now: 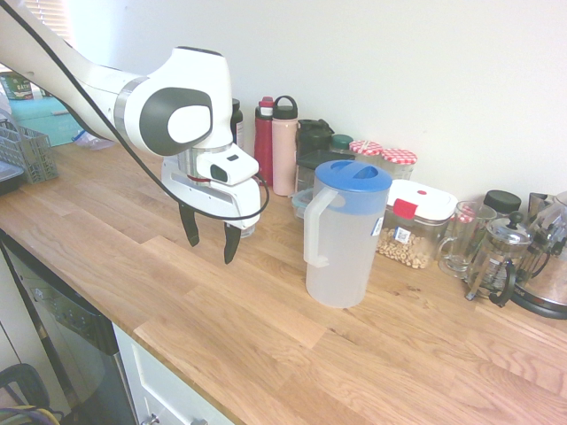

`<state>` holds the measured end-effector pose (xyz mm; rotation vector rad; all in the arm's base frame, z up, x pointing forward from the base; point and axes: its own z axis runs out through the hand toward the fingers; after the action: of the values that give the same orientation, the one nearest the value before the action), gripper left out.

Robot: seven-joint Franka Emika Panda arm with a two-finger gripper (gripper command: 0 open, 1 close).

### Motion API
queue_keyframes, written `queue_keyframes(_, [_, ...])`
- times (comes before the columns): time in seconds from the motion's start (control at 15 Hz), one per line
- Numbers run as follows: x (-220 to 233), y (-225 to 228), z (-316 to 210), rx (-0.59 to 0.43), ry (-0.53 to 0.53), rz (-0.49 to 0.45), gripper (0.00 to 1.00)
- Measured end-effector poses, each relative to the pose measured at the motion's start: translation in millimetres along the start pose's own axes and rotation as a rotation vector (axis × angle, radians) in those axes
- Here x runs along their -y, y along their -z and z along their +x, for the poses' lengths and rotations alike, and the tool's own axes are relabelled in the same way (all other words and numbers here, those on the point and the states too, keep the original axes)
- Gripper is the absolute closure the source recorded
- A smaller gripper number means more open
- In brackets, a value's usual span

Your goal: Pour me some water

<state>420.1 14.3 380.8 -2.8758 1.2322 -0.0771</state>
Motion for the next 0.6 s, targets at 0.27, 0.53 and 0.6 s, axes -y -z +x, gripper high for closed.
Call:
queue_keyframes(0.27, [-1, 10, 6, 0.003, -0.008, -0.008, 0.00])
queue_keyframes(0.53, [-15, 106, 31, -0.039, -0.008, 0.017, 0.00])
queue_keyframes(0.6, [-23, 133, 36, -0.053, -0.004, 0.026, 0.00])
